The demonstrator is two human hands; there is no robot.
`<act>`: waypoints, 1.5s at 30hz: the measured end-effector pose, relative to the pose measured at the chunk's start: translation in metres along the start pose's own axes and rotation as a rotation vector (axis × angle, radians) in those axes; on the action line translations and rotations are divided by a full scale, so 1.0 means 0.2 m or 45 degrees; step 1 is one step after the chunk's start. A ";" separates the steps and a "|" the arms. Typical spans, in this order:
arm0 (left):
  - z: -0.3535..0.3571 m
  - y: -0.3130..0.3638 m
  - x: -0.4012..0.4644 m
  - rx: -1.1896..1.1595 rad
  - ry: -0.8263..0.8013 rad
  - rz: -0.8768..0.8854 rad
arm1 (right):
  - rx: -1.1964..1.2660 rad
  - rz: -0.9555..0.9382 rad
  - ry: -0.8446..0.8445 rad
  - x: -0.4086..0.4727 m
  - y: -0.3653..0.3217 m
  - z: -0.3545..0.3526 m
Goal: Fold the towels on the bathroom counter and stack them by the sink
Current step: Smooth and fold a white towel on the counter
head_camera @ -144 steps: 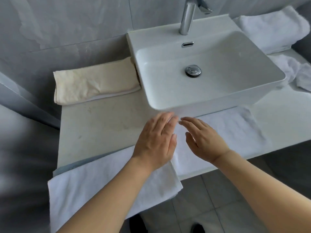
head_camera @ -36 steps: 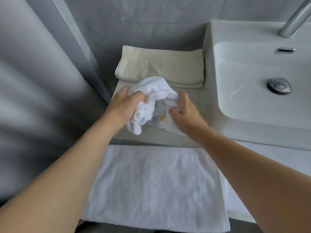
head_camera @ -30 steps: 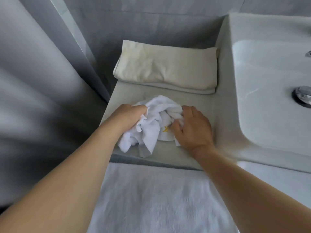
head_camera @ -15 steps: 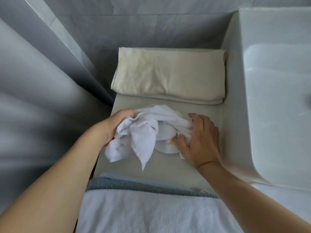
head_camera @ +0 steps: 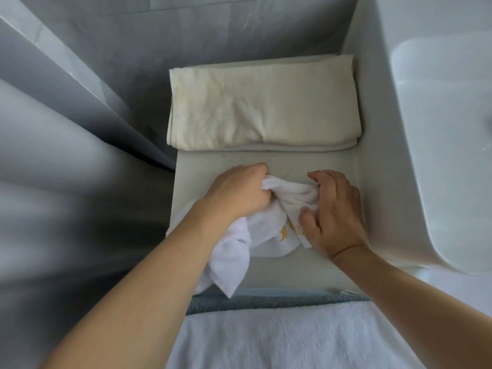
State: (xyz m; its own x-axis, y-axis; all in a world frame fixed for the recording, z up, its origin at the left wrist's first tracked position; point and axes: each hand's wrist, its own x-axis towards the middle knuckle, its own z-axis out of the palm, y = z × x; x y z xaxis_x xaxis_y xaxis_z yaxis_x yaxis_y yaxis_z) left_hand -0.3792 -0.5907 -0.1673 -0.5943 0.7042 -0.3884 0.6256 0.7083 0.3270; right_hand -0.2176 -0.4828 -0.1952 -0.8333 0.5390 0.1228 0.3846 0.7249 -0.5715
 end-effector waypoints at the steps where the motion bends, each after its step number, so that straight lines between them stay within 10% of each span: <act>1: 0.01 -0.03 0.01 -0.137 0.052 -0.043 | -0.008 -0.007 0.021 0.00 0.00 0.00; 6: 0.05 0.00 -0.05 -0.726 0.197 -0.075 | -0.011 -0.037 0.098 0.00 0.02 0.02; 22: -0.13 -0.06 -0.07 -1.115 0.399 -0.271 | -0.154 -0.010 0.184 0.01 0.07 0.05; 31: -0.12 0.01 -0.07 -0.152 0.300 0.370 | 0.087 0.104 0.233 0.03 0.07 0.05; 38: -0.19 0.07 0.01 -1.647 0.367 -0.057 | 0.182 0.186 0.181 0.07 0.09 0.04; 45: -0.07 0.01 -0.02 -1.515 0.576 -0.144 | -0.078 0.100 0.114 0.05 0.08 0.05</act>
State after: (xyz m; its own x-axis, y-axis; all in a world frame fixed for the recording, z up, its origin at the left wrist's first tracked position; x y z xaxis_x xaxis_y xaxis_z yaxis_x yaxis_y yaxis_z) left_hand -0.3820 -0.5913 -0.1519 -0.8795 0.4250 -0.2142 -0.1363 0.2062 0.9690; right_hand -0.2241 -0.4697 -0.2122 -0.7619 0.6294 0.1531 0.4732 0.7022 -0.5319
